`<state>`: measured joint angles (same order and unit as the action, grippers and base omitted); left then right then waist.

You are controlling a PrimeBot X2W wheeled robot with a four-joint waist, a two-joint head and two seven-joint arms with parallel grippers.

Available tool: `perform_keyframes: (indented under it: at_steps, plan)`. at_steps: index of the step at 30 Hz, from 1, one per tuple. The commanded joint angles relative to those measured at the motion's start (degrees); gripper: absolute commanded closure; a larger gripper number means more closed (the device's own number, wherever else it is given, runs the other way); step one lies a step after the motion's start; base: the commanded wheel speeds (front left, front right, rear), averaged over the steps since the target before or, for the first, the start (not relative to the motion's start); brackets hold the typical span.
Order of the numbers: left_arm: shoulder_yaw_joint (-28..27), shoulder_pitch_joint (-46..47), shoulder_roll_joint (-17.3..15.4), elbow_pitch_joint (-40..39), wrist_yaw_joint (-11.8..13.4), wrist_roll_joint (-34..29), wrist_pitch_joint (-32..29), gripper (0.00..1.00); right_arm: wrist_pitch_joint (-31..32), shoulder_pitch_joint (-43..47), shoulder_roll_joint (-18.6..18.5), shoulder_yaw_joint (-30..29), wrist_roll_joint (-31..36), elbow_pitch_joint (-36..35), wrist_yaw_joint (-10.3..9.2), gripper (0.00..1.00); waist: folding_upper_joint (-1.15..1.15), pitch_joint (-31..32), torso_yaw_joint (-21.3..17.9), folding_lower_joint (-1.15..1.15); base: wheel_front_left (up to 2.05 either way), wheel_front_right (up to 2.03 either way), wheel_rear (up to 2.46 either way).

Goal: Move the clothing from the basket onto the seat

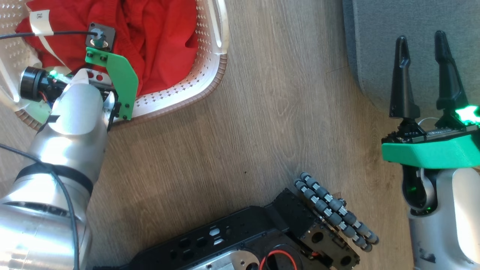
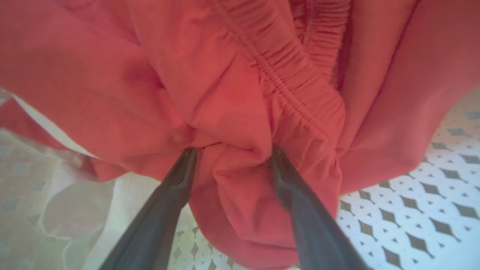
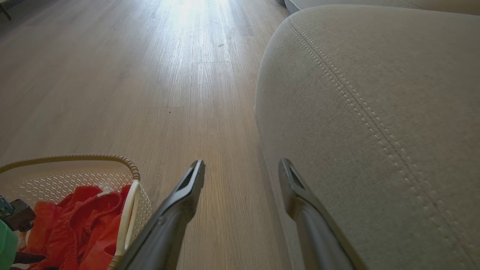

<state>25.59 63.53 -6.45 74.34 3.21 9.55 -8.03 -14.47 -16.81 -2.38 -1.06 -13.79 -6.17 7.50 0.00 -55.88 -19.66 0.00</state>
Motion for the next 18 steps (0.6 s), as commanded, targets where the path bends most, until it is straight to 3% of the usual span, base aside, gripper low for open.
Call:
perform_keyframes:
  at_steps: [1,2,7,8,18]
  plan:
    - [-0.26,-2.29,-1.34,-0.39,0.36,-0.37,-0.29,0.05,-0.52,3.09,-0.5,0.61,0.36,-1.77,-0.01,0.0,0.0,-0.02,0.07,0.0,0.0,0.0,0.0]
    - [-0.14,-2.32,-1.38,-0.39,0.39,-0.34,-0.42,0.22,-0.52,3.12,-0.5,0.6,0.39,-1.8,-0.01,0.0,0.0,-0.03,0.1,0.0,0.0,0.0,0.0]
    - [0.19,-2.59,-1.57,-0.39,0.23,0.07,-1.68,0.7,-0.52,3.2,-0.5,0.61,0.53,-1.84,-0.01,0.0,0.0,-0.09,0.26,0.0,0.0,0.0,0.0]
    - [0.3,-2.63,-1.54,-0.39,-0.05,0.14,-1.87,1.0,-0.52,3.19,-0.5,0.59,0.54,-1.86,-0.01,0.0,0.0,-0.11,0.3,0.0,0.0,0.0,0.0]
    - [-2.06,-0.19,0.12,-1.91,-2.28,4.13,4.99,1.0,-0.52,1.51,-0.5,1.65,0.12,-1.34,-0.01,0.0,0.0,0.38,0.74,0.0,0.0,0.0,0.0]
